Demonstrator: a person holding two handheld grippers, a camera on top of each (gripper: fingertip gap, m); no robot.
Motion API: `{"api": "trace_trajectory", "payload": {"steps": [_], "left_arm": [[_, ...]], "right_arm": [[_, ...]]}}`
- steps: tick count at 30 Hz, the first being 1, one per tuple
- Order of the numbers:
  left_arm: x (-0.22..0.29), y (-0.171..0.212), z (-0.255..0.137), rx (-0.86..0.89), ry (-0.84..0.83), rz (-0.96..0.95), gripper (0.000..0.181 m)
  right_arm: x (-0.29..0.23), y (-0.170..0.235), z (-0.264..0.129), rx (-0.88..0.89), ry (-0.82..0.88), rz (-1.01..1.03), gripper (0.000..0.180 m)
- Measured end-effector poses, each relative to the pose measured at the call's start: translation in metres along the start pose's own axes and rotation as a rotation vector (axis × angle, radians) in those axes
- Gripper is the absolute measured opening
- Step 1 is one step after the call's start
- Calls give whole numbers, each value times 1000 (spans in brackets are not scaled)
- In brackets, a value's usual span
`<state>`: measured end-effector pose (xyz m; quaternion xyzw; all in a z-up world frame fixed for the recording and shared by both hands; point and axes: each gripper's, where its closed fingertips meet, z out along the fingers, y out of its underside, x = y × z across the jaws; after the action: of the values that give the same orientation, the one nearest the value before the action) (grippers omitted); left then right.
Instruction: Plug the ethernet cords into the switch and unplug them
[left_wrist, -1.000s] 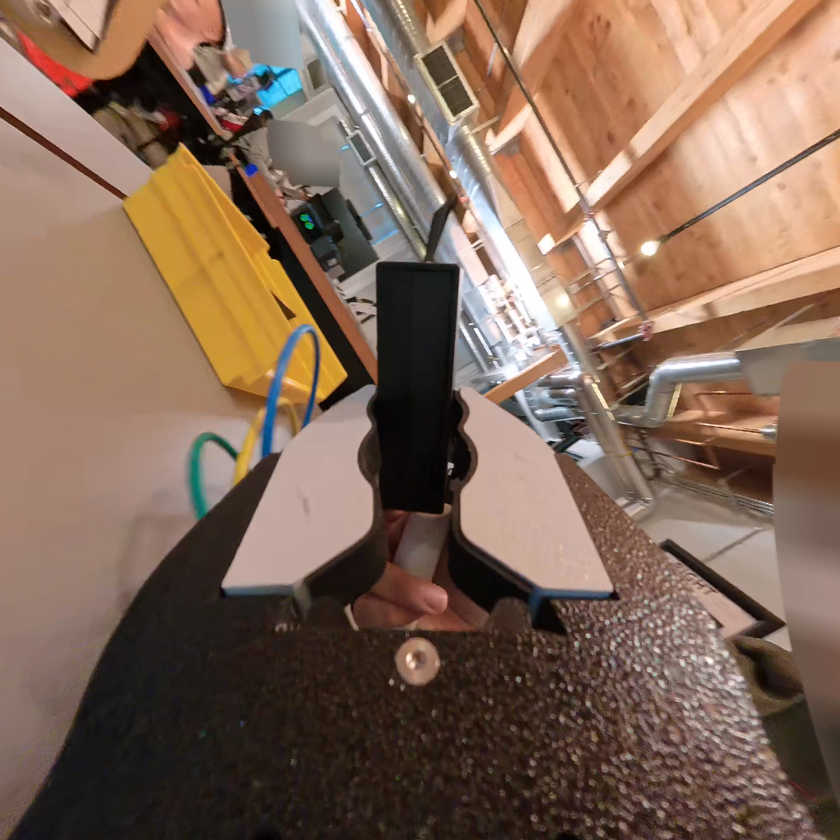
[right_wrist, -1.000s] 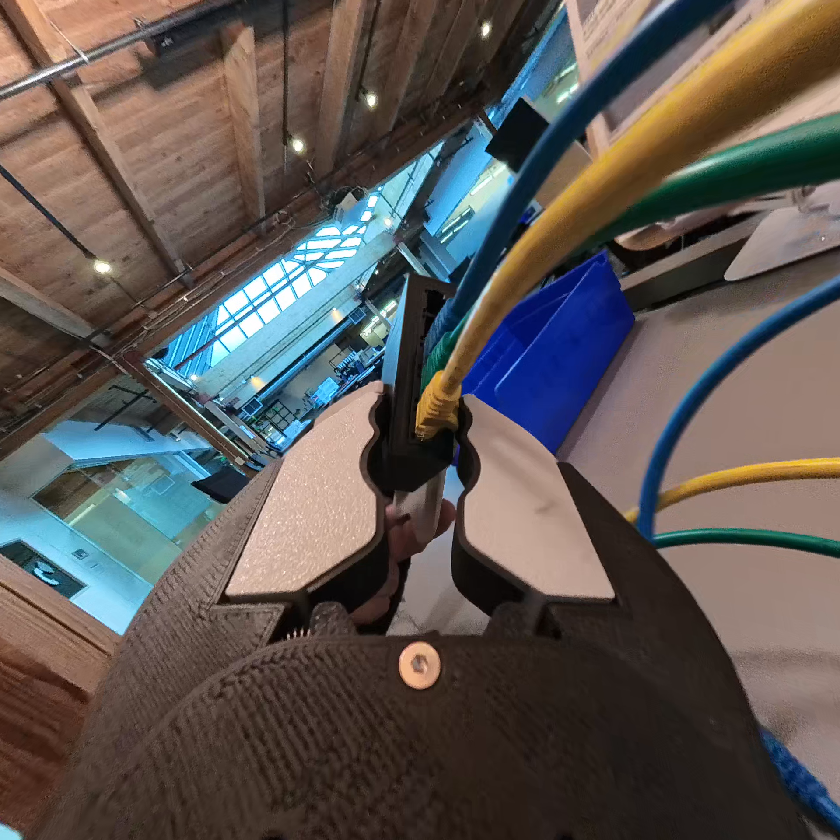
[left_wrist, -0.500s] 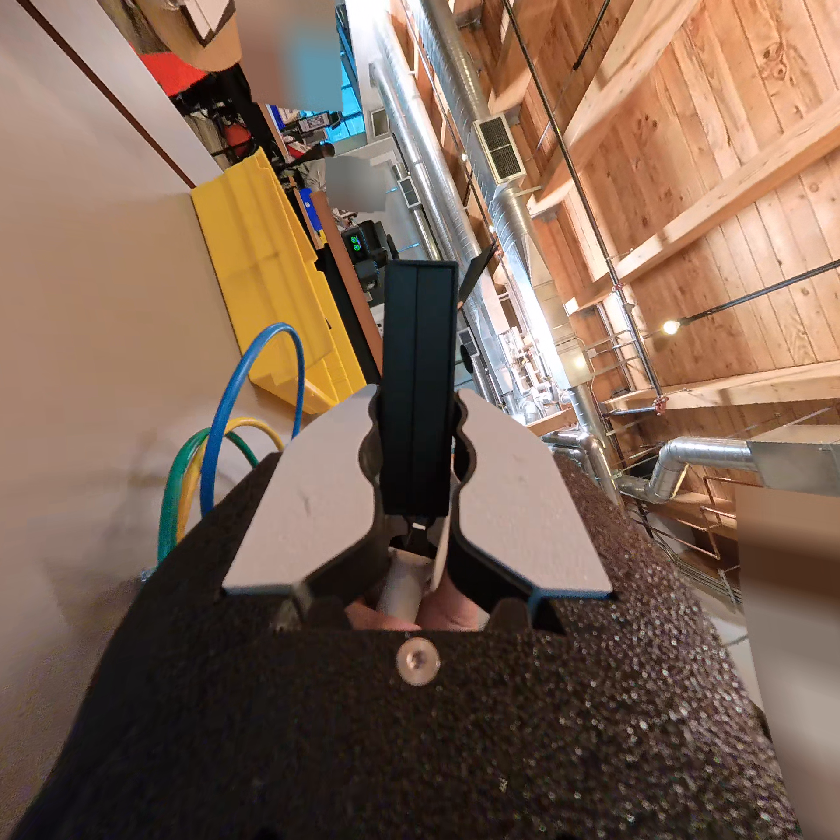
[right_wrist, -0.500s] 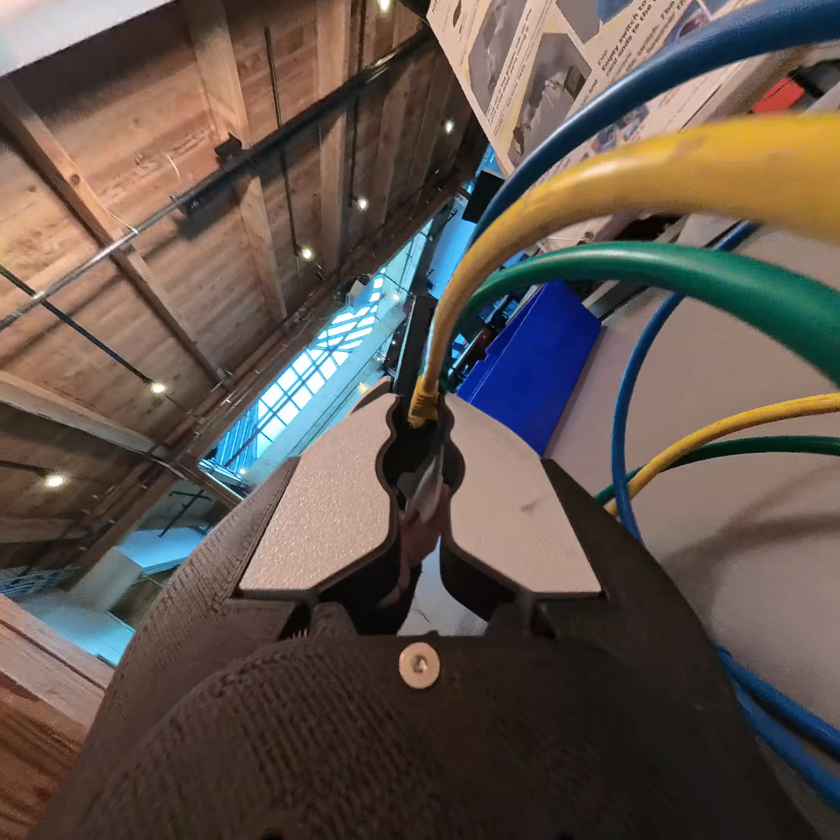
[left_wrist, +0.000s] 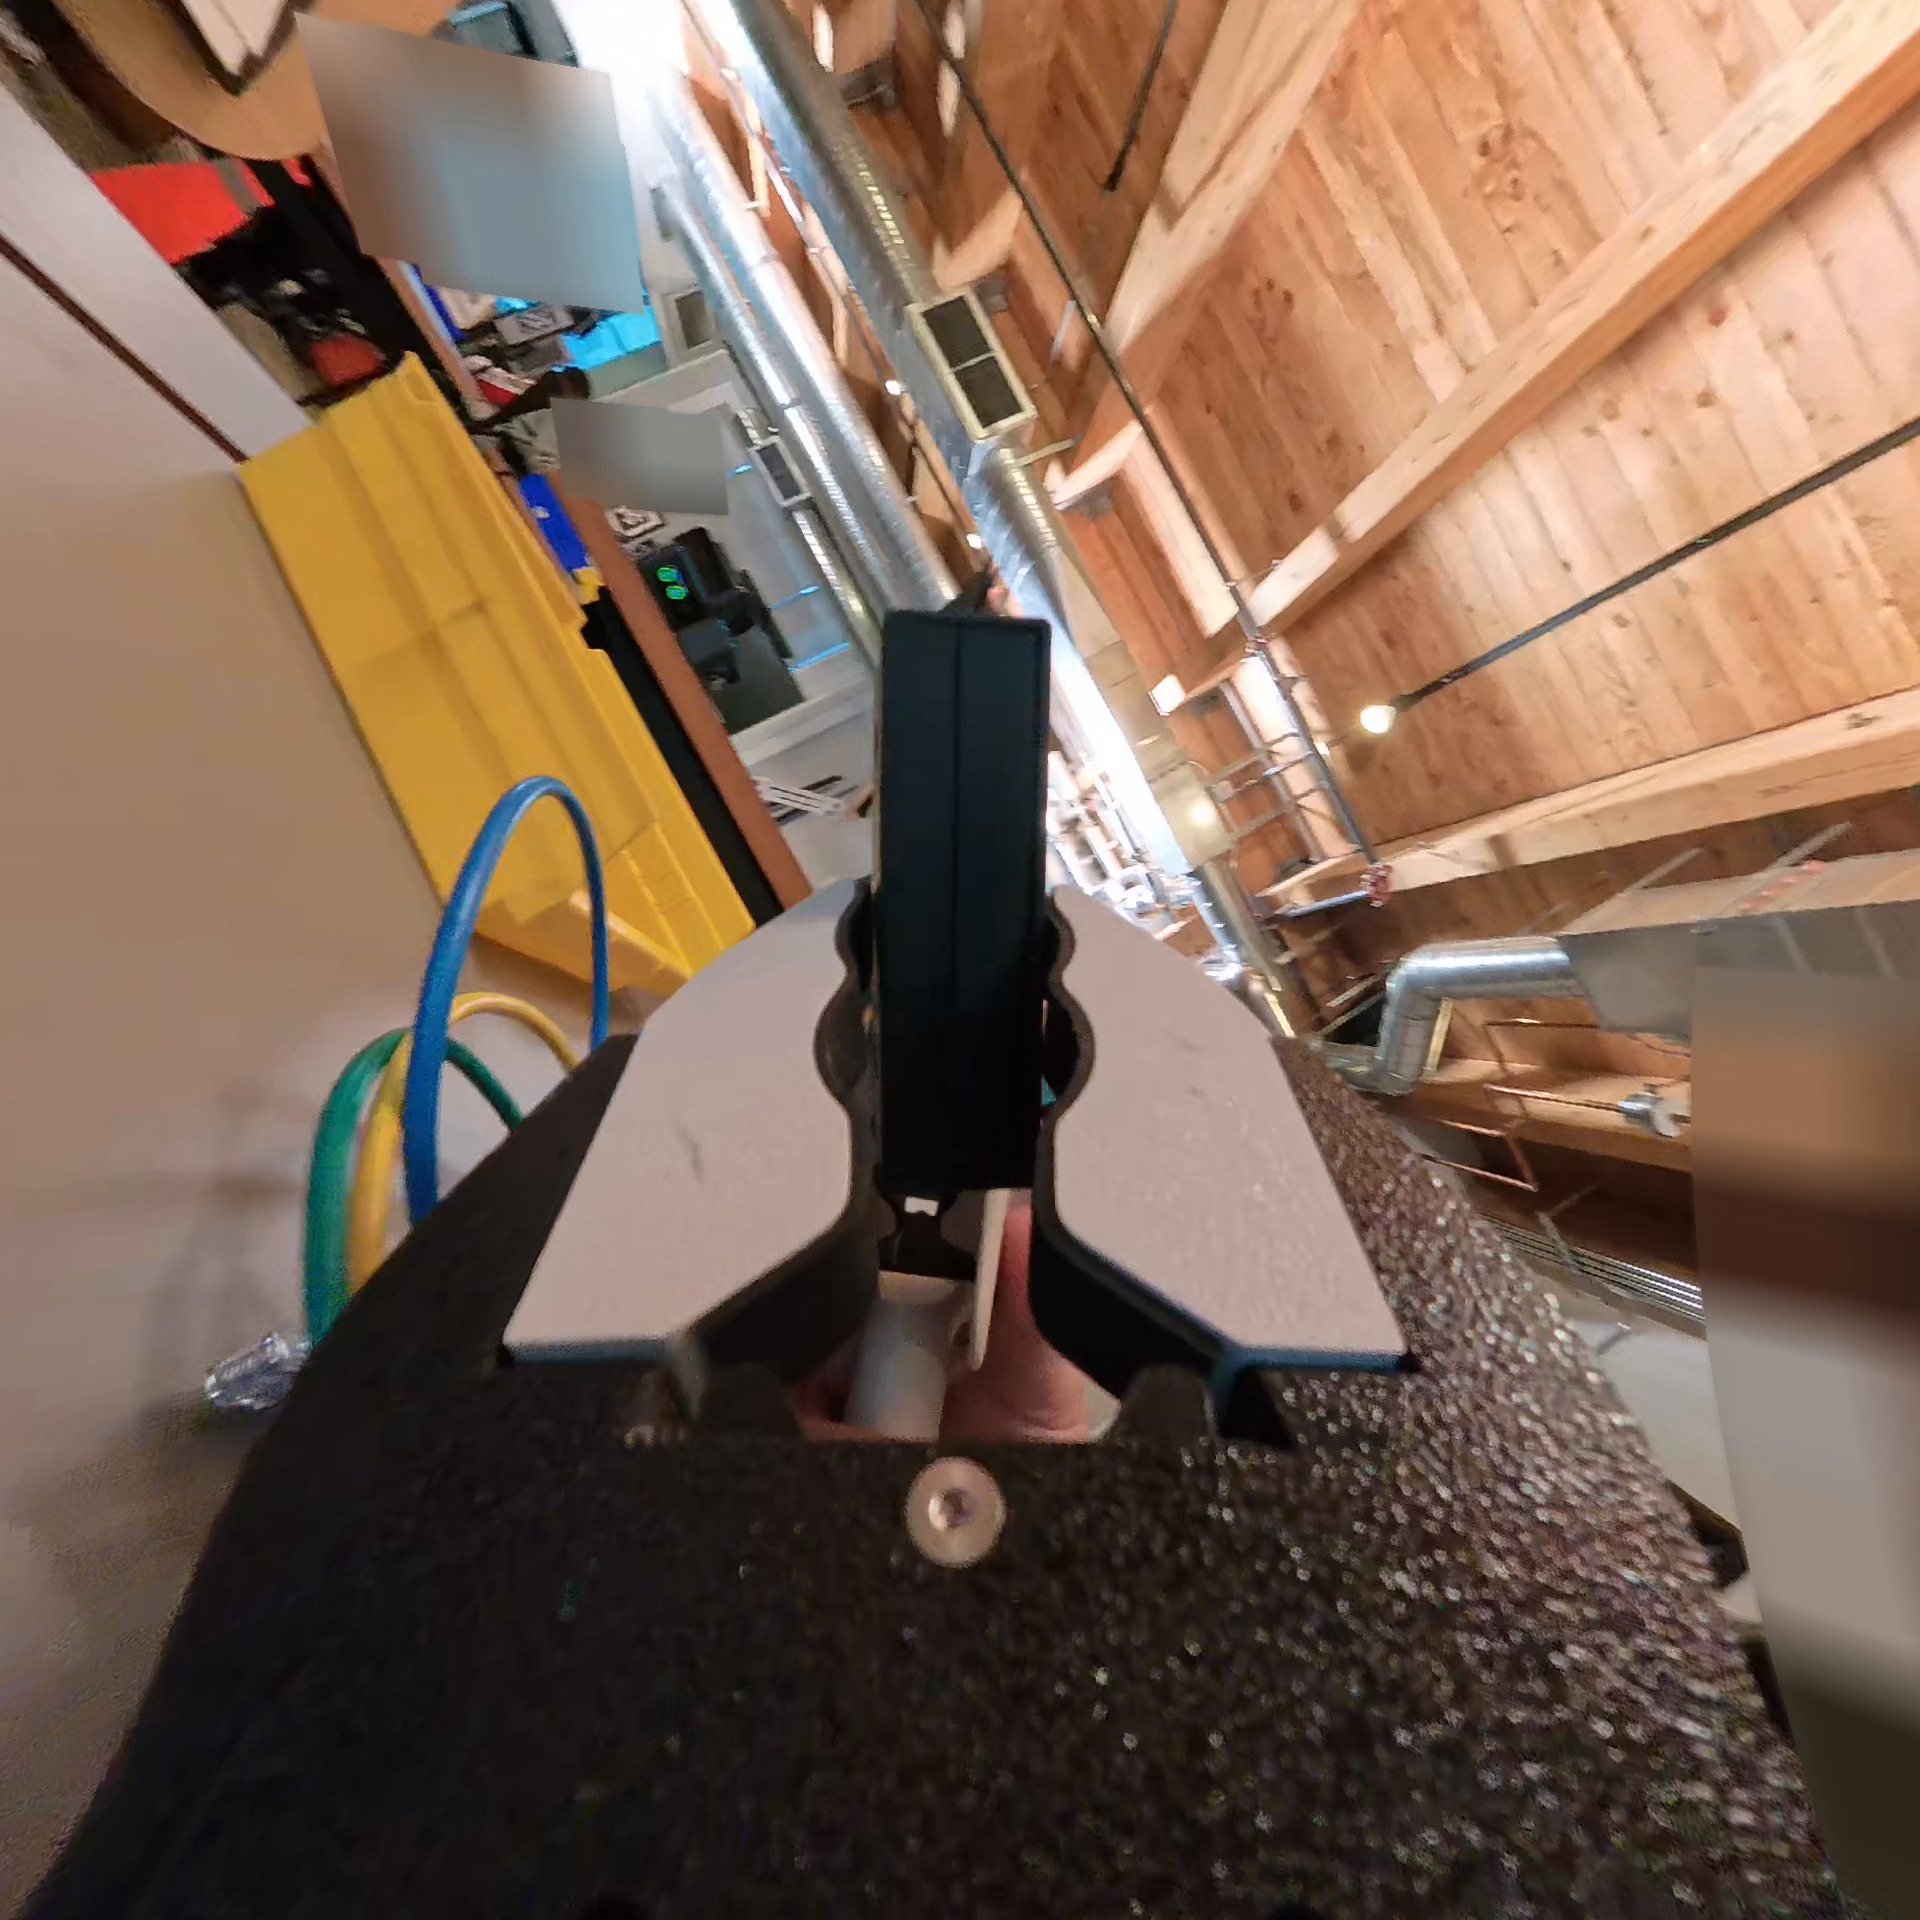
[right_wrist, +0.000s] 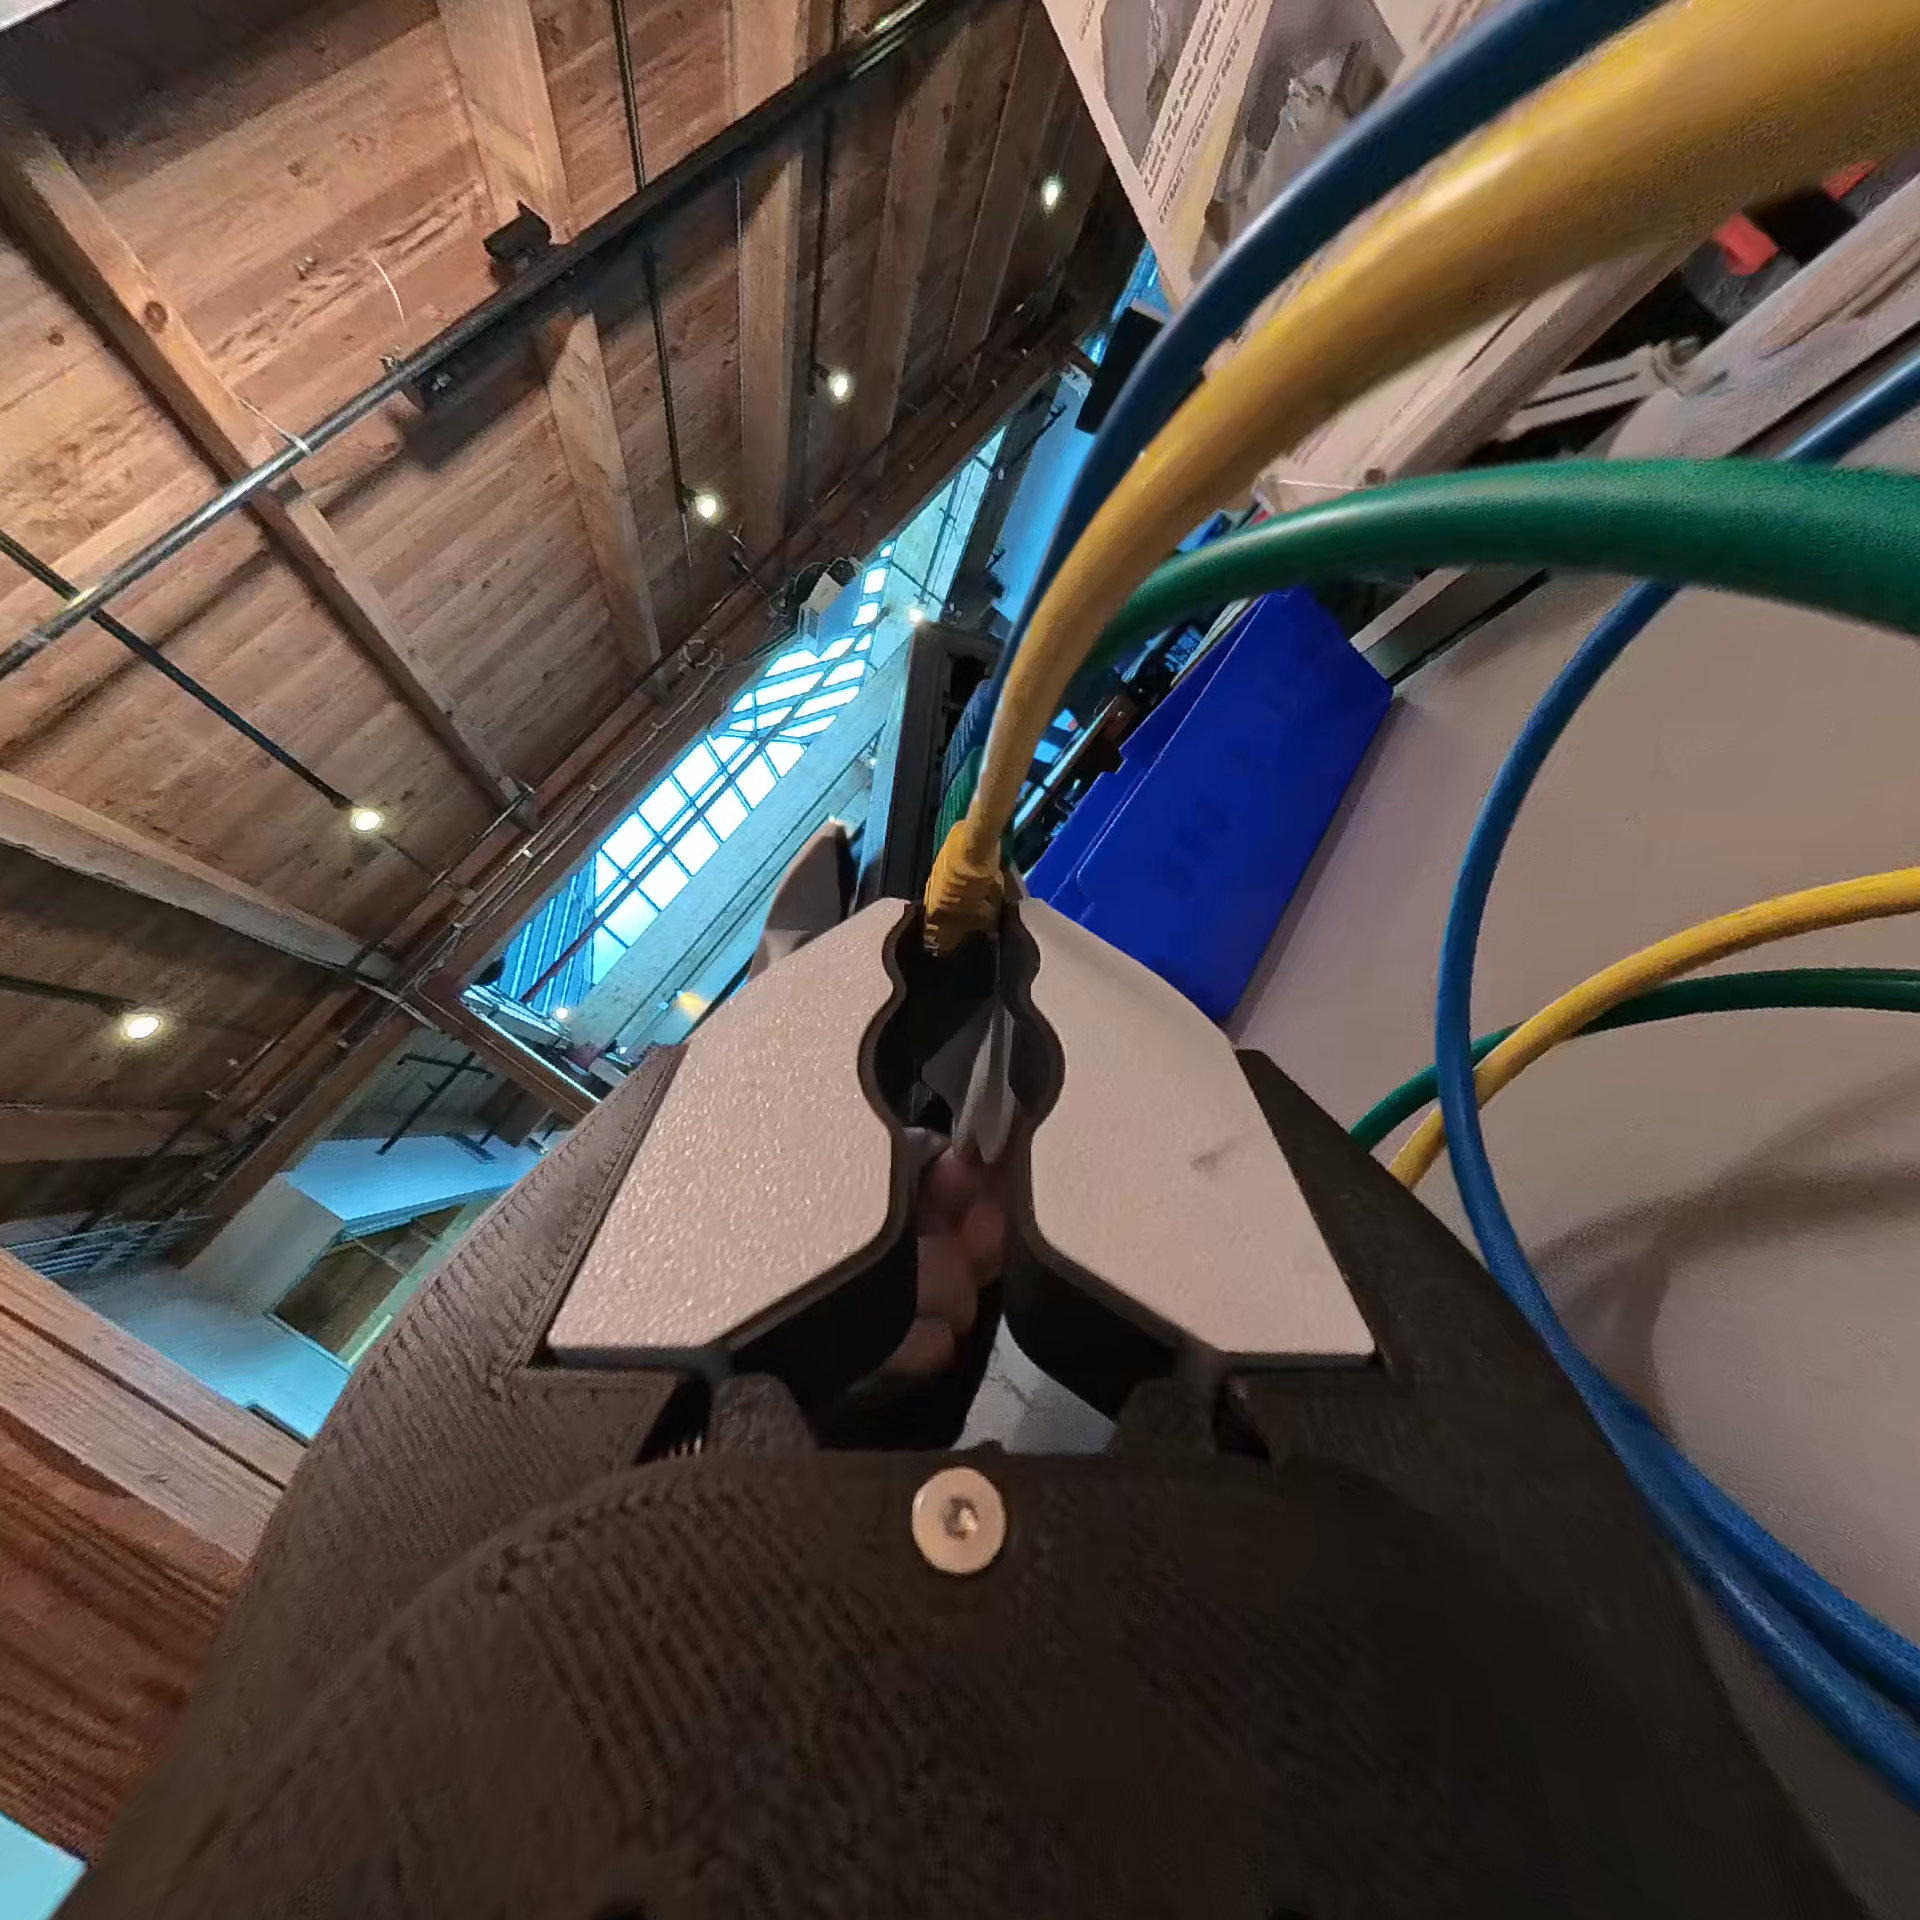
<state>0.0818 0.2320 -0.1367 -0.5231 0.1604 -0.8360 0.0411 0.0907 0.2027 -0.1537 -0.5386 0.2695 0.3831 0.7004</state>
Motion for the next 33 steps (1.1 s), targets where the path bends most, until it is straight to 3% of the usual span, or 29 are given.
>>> {"api": "trace_trajectory", "payload": {"steps": [3,6,8,13,14,16,18,24,26,29,31,33], "left_arm": [[-4,7,-2,-101,8,17,43],[-18,24,-4,-269,-100,127,57],[-13,27,-4,-315,-94,247,56],[-18,13,-18,-377,-221,990,65],[-17,14,-20,-416,-215,1081,60],[-17,12,-22,-436,-224,1189,72],[-19,9,-21,-429,-227,1213,106],[-34,26,-23,-573,-215,1322,134],[-34,27,-22,-566,-233,1347,131],[-25,26,-22,-536,-207,1210,119],[-26,19,-25,-539,-248,1004,107],[-22,17,-26,-519,-258,654,92]], "right_arm": [[5,3,-5,-32,36,-22,14],[10,5,-10,-62,61,-34,14],[11,4,-13,-56,70,-24,13],[11,-2,-19,-60,89,1,14],[12,-2,-20,-64,91,5,14],[11,0,-21,-67,95,12,14],[11,2,-21,-73,99,19,14],[4,15,-20,-139,80,20,14],[3,20,-20,-156,83,11,14],[2,21,-21,-155,83,8,14],[1,19,-23,-142,87,13,13],[0,15,-25,-112,88,7,14]]}}
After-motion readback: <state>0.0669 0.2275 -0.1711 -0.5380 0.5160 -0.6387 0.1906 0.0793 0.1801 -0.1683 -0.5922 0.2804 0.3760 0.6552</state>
